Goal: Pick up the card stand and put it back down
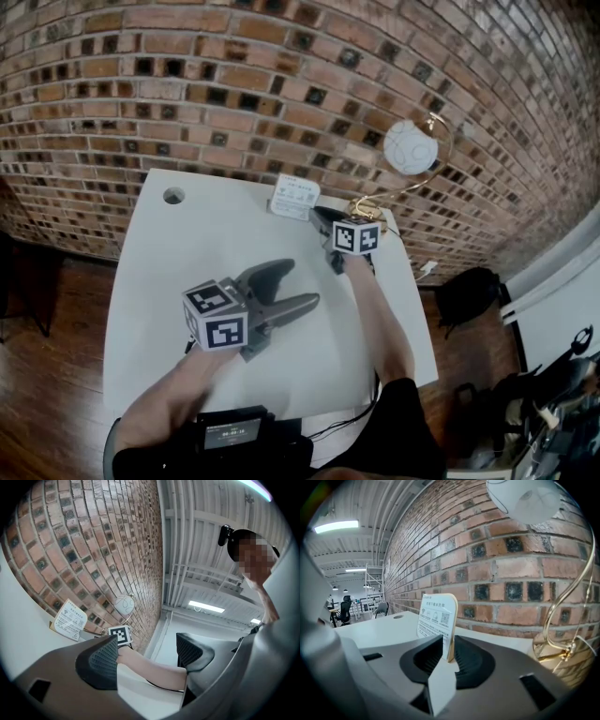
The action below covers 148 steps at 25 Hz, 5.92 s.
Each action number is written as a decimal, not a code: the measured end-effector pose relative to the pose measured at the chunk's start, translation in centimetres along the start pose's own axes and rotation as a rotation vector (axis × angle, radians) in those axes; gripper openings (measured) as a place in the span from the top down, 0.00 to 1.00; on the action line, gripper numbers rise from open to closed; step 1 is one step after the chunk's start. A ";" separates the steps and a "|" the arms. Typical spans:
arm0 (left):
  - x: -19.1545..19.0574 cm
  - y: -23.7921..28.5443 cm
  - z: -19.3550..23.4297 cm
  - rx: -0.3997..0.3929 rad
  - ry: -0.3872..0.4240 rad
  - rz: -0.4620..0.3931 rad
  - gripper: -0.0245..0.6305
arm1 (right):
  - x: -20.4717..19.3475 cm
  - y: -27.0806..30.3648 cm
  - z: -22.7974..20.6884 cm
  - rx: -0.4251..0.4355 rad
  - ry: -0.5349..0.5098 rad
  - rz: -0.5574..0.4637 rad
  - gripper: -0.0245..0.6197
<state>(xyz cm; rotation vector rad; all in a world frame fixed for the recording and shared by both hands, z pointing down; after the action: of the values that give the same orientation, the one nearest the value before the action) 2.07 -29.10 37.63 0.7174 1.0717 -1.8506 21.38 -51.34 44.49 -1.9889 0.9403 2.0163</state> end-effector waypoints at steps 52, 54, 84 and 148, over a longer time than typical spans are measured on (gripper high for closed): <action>2.9 -0.5 -5.5 -0.140 -0.008 -0.016 0.38 | 5.5 -25.9 16.4 0.237 0.142 -0.585 0.92; 2.8 -0.6 -6.2 -0.150 -0.012 -0.016 0.38 | 5.4 -26.6 17.2 0.248 0.143 -0.596 0.92; 0.0 -3.6 -15.8 -0.139 0.049 -0.049 0.38 | 1.0 -39.1 27.2 0.354 0.081 -0.876 0.94; -0.6 -6.1 -29.1 -0.237 0.392 0.009 0.38 | 2.6 -46.1 35.5 0.449 -0.230 -0.928 0.94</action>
<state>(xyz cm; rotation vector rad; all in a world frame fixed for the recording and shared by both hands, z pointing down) -1.37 -1.55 26.89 0.9628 1.5051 -1.5738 15.23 2.98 24.47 -1.4777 0.2678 1.3120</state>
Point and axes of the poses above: the fingertips, and each gripper's own axes: y forward along the fingers, z to its left, x out of its top, the point moved 6 cm from there along -y, backward along the fingers, and after that the axes turned 5 degrees about -z, right-handed, at the moved point
